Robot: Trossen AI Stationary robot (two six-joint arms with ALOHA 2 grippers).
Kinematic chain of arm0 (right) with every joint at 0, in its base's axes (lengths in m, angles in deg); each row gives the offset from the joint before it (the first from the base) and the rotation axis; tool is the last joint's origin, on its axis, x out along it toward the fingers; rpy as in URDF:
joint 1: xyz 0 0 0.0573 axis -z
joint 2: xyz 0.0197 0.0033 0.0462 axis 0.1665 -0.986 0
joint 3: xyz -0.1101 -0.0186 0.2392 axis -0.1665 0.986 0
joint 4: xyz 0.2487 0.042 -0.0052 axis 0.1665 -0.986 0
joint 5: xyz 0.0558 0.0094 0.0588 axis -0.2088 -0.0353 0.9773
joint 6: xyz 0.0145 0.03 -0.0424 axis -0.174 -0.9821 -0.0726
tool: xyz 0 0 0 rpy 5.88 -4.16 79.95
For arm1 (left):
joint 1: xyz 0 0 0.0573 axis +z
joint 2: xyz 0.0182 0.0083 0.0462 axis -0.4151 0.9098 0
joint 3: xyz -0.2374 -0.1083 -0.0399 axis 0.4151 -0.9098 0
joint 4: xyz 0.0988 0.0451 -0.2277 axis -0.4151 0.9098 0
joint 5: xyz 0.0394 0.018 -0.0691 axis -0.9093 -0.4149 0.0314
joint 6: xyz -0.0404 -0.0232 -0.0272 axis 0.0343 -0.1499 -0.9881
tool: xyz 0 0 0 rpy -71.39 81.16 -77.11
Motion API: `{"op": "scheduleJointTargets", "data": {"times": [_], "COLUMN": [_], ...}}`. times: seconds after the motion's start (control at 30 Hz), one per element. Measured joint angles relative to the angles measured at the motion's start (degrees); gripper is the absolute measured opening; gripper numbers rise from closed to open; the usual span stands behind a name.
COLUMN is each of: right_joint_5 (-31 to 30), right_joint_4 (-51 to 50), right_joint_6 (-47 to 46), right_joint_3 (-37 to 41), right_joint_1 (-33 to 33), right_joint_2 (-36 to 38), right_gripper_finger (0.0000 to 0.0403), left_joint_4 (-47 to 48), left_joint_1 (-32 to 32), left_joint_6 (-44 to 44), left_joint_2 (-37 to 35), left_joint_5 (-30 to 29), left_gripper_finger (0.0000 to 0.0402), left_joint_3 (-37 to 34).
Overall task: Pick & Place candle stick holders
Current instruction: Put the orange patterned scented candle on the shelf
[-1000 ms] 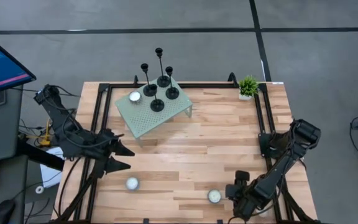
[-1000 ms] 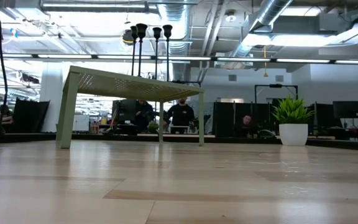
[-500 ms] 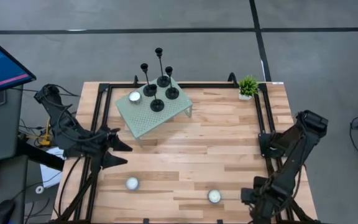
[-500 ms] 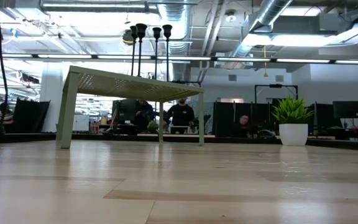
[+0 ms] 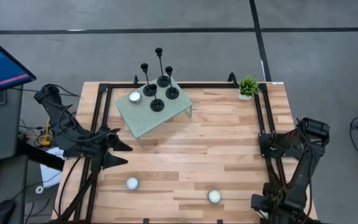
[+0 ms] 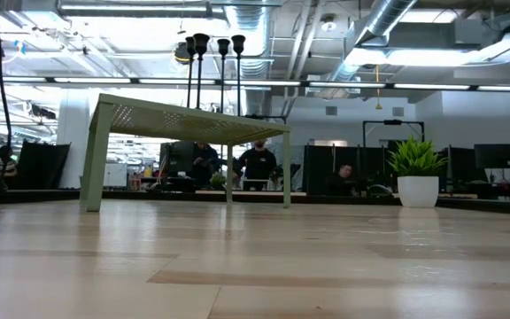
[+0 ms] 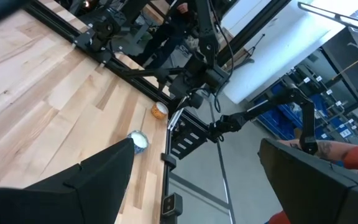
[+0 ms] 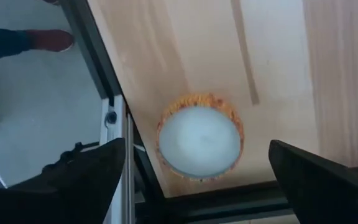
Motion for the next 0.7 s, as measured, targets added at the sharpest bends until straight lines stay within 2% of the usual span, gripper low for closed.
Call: {"op": "scheduleJointTargets", "data": {"times": [0.5,0.7], "right_joint_5": [-1.4,-1.5], "right_joint_4": [6.2,6.8], "right_joint_6": [-1.5,-2.0], "right_joint_3": [-0.1,0.0], "right_joint_1": [-2.0,-2.5], "right_joint_2": [-8.0,-9.9], "right_gripper_finger": [0.0397,0.0388], "left_joint_4": [0.0,0.0], "left_joint_1": [0.0,0.0], "left_joint_6": [-0.2,-0.4], "left_joint_2": [0.0,0.0], "left_joint_5": [-0.7,-1.2], "left_gripper_finger": [0.0349,0.0349], "left_joint_3": [0.0,0.0]}}
